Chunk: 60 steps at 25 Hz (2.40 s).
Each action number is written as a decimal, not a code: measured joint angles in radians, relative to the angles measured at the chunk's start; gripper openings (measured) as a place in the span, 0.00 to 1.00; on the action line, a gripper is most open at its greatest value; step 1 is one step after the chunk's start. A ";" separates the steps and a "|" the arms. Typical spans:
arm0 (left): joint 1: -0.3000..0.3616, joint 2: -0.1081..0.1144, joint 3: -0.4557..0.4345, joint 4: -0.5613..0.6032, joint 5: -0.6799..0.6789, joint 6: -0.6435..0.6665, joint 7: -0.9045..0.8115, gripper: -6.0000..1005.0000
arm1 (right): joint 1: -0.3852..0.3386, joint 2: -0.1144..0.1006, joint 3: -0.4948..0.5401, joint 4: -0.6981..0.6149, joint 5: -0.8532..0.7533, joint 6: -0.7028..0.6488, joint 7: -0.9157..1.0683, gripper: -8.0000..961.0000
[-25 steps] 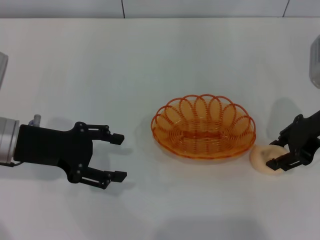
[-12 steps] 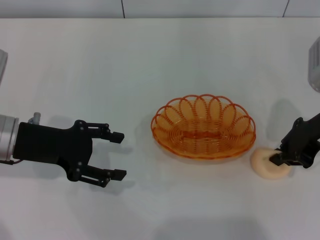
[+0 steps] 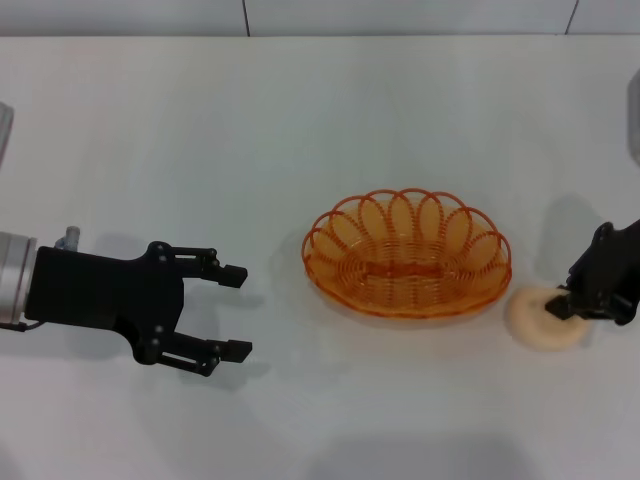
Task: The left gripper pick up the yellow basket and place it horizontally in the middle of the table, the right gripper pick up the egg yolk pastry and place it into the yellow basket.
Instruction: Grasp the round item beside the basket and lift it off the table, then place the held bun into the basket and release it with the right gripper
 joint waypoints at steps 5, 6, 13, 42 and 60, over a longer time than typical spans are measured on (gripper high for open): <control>0.007 0.000 -0.004 0.000 0.000 0.002 -0.001 0.83 | 0.006 -0.001 0.091 -0.094 0.048 -0.090 0.000 0.05; 0.009 0.000 -0.005 0.000 -0.002 0.003 -0.001 0.83 | 0.011 -0.002 0.107 -0.107 0.065 -0.106 0.001 0.05; 0.019 0.002 -0.007 0.000 -0.003 0.003 -0.001 0.83 | 0.029 0.002 0.153 -0.161 0.262 -0.133 0.008 0.05; 0.029 0.009 -0.010 0.005 -0.011 0.003 0.000 0.83 | -0.106 0.007 -0.105 0.095 0.668 0.324 -0.255 0.33; 0.053 0.011 -0.039 0.034 -0.029 0.016 -0.001 0.83 | -0.191 -0.022 0.112 0.300 0.708 0.096 -0.625 0.91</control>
